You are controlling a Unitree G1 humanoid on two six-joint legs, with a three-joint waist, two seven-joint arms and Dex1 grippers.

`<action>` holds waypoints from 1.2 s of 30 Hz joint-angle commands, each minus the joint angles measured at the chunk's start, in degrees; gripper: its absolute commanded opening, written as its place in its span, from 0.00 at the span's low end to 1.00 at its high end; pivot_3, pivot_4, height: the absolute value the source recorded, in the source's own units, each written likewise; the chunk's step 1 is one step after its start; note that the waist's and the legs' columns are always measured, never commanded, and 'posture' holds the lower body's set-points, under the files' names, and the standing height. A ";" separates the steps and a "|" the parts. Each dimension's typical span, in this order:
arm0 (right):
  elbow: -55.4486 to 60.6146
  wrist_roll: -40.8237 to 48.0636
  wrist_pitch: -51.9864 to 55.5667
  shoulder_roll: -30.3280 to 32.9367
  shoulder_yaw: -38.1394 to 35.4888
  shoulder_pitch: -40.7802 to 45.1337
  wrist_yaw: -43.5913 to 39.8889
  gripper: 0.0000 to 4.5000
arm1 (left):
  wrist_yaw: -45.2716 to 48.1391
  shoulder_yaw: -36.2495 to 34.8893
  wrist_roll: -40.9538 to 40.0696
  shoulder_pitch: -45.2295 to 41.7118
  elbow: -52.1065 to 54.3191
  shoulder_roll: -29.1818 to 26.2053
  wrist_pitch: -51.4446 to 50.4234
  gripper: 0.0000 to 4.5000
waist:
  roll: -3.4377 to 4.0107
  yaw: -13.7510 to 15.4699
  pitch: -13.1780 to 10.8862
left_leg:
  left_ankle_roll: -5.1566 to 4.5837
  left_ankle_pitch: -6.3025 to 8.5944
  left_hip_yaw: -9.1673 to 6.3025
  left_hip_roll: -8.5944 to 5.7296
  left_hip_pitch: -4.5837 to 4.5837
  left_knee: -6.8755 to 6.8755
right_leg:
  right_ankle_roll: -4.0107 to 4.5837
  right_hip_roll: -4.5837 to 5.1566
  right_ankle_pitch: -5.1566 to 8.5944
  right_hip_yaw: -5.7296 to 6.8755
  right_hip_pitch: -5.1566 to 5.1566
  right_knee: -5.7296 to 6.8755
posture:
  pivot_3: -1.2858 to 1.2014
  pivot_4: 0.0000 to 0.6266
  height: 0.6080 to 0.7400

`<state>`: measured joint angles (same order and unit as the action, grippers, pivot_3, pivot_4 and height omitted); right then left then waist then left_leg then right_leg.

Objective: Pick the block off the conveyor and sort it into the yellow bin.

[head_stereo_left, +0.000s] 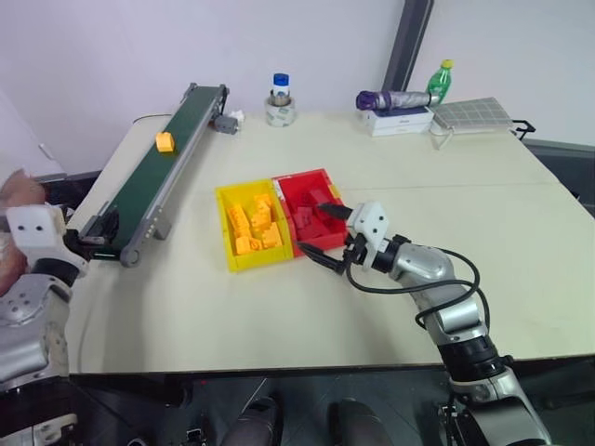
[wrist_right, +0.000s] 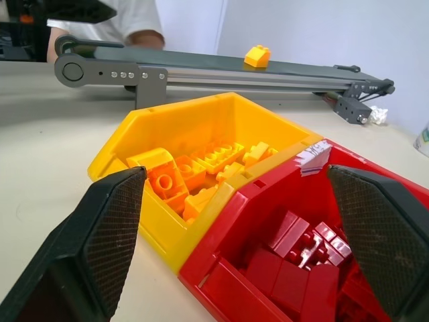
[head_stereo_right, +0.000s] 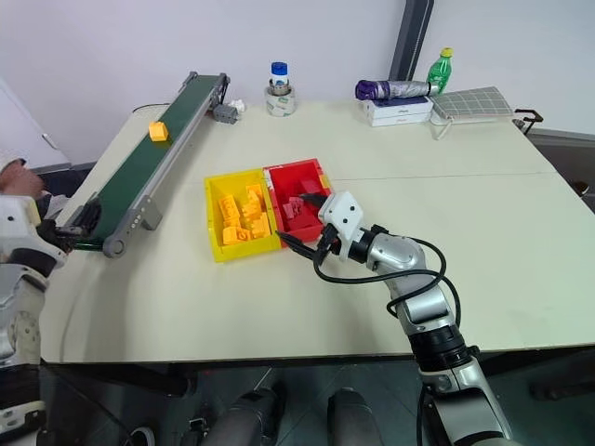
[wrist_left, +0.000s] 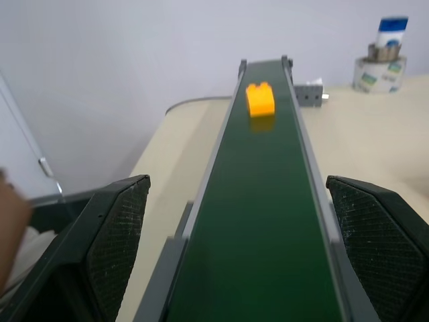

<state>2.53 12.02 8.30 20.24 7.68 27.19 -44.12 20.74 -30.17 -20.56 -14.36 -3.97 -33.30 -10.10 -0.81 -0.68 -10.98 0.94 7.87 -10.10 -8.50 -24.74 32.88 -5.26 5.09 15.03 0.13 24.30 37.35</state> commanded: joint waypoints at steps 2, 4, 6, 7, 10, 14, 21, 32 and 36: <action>1.81 0.20 -0.81 -0.13 -0.42 0.54 0.41 1.00 | -0.71 -0.02 -0.09 -1.28 2.14 -1.54 -1.15 0.99 | 0.00 -0.09 0.00 | 0.00 0.00 0.02 0.00 0.00 0.00 | 0.00 0.00 0.00 -0.02 0.01 0.00 | 0.52 0.24 1.00; 1.86 0.16 -0.82 -0.09 -0.44 0.50 0.53 1.00 | -1.53 0.43 0.54 -2.38 1.54 -2.38 -2.93 0.99 | 0.00 -0.05 0.00 | 0.00 0.00 0.02 0.02 0.00 0.00 | -0.01 -0.02 -0.01 -0.03 0.02 0.00 | 0.52 0.24 1.00; 2.04 0.14 -0.78 -0.14 -0.36 0.39 0.69 1.00 | -2.04 0.92 1.47 -3.29 0.58 -3.32 -4.43 0.99 | 0.00 -0.05 0.00 | 0.00 0.00 0.02 0.04 0.00 0.00 | -0.01 -0.04 -0.02 -0.02 0.02 0.00 | 0.52 0.24 1.00; 2.09 0.10 -0.78 -0.17 -0.29 0.34 0.77 1.00 | -2.68 0.85 1.18 -4.06 -0.12 -3.57 -6.34 0.99 | 0.00 -0.04 0.00 | 0.00 0.00 0.03 0.04 0.00 0.00 | -0.01 -0.04 -0.02 -0.03 0.02 0.00 | 0.52 0.24 1.00; 2.01 -0.01 -0.91 -0.28 -0.20 0.26 1.00 1.00 | -1.77 3.05 1.78 -6.13 -2.23 -5.71 -10.43 0.99 | 0.00 -0.06 0.00 | 0.00 0.00 0.03 0.04 0.00 0.00 | -0.01 -0.05 -0.02 -0.03 0.02 0.00 | 0.52 0.24 1.00; 1.87 -0.12 -1.10 -0.33 -0.05 0.18 1.21 1.00 | -1.34 5.44 1.71 -10.81 -4.56 -6.62 -13.85 0.99 | 0.00 0.05 0.00 | 0.00 0.00 0.04 0.04 0.00 0.00 | -0.13 -0.06 -0.09 -0.03 0.03 0.00 | 0.52 0.24 1.00; 1.61 -0.50 -1.34 -0.19 -0.35 0.23 1.57 1.00 | -2.46 10.76 6.76 -21.32 -14.69 -8.55 -15.61 0.99 | -0.01 -0.15 0.01 | 0.00 -0.01 0.06 0.04 0.00 0.03 | -0.21 -0.06 -0.16 -0.03 0.02 0.00 | 0.52 0.24 1.00; 2.64 -0.83 -1.03 0.06 -0.24 -0.56 2.59 1.00 | -1.67 14.68 9.29 -29.29 -27.73 -7.39 -15.06 0.99 | -0.02 -0.14 0.01 | 0.00 -0.02 0.09 0.05 0.00 0.03 | -0.39 -0.08 -0.26 -0.04 0.03 -0.01 | 0.52 0.24 1.00; 2.87 -0.92 -0.85 0.15 -0.48 -0.77 2.78 1.00 | -1.33 13.69 8.07 -29.74 -29.15 -6.66 -14.43 0.99 | -0.02 -0.14 0.01 | 0.00 -0.02 0.09 0.05 0.00 0.03 | -0.39 -0.07 -0.26 -0.04 0.03 -0.01 | 0.52 0.24 1.00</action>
<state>2.61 10.83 8.00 20.31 7.89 26.18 -41.81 19.24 -14.82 -11.89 -42.58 -33.35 -39.64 -25.74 -0.82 -0.82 -10.97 0.95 7.86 -10.01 -8.46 -24.74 32.92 -5.65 5.01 14.77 0.08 24.33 37.34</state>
